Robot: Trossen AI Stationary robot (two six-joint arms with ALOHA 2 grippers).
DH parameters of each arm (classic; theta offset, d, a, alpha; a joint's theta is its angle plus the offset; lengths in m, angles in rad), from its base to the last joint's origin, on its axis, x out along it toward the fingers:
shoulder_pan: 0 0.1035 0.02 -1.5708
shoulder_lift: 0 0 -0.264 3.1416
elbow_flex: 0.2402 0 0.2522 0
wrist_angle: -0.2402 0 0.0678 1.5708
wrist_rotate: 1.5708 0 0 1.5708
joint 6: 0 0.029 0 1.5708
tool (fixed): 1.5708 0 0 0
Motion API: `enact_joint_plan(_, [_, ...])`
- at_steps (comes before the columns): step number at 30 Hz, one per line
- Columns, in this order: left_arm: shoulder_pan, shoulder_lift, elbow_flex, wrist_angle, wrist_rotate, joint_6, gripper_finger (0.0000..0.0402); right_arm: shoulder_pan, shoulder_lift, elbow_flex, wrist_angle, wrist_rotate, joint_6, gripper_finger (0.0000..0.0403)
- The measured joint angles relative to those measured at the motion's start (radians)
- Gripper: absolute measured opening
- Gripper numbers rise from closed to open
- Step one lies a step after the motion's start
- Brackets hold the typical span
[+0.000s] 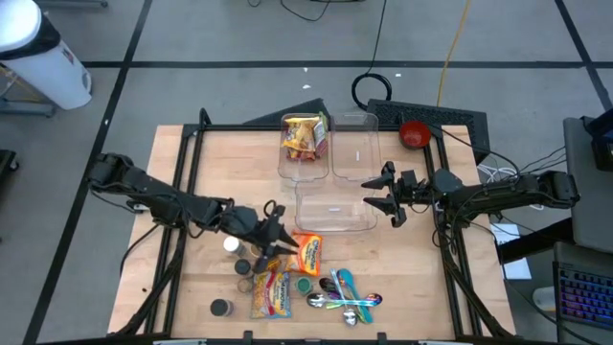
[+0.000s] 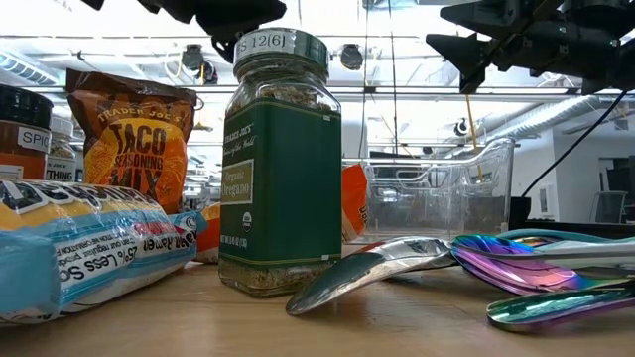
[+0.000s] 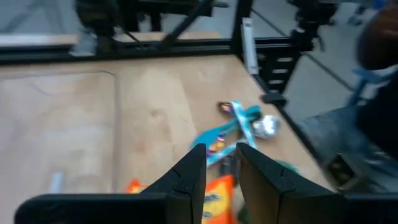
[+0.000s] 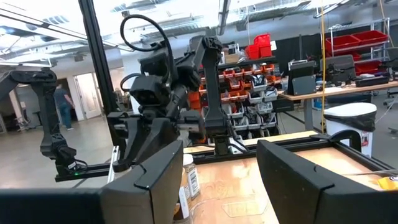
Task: Pick & Place Food Item
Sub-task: Put the orange noodle pack into the left transparent bin
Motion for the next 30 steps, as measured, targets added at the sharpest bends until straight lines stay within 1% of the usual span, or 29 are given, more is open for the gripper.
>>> enact_joint_plan(4, [0.002, 0.0, 0.0, -0.001, -0.06, -0.002, 0.0093, 0.0, 0.0, 0.0, 0.0, 0.004, 0.0, 0.0196])
enact_joint_plan(8, [0.011, 0.013, 0.001, -0.039, -0.112, -0.114, 0.0098, 0.0, 0.0, 0.0, 0.0, 0.005, 0.0, 0.0196])
enact_joint_plan(11, [0.012, 0.032, 0.001, -0.083, -0.157, -0.147, 0.0123, 0.0, 0.0, 0.0, 0.0, 0.005, 0.0, 0.0196])
enact_joint_plan(14, [-0.002, 0.067, -0.001, -0.125, -0.194, -0.146, 0.0164, 0.0, 0.0, 0.0, 0.001, 0.015, 0.009, 0.0196])
enact_joint_plan(15, [-0.005, 0.085, -0.001, -0.11, -0.204, -0.135, 0.0179, 0.0, 0.0, 0.0, -0.001, 0.032, 0.017, 0.0196])
enact_joint_plan(19, [-0.012, 0.145, 0.001, -0.112, -0.191, -0.031, 0.0231, -0.001, 0.0, 0.0, -0.011, 0.106, 0.03, 0.0196])
enact_joint_plan(22, [-0.013, 0.204, 0.0, -0.107, -0.178, 0.017, 0.0253, -0.001, 0.0, 0.0, -0.01, 0.133, 0.03, 0.0196])
enact_joint_plan(27, [0.001, 0.297, 0.001, -0.06, -0.171, 0.048, 0.0266, -0.001, 0.0, 0.0, -0.005, 0.132, 0.059, 0.0196])
enact_joint_plan(30, [0.016, 0.324, 0.001, -0.022, -0.124, 0.048, 0.0263, -0.001, 0.0, 0.0, -0.006, 0.132, 0.074, 0.0196])
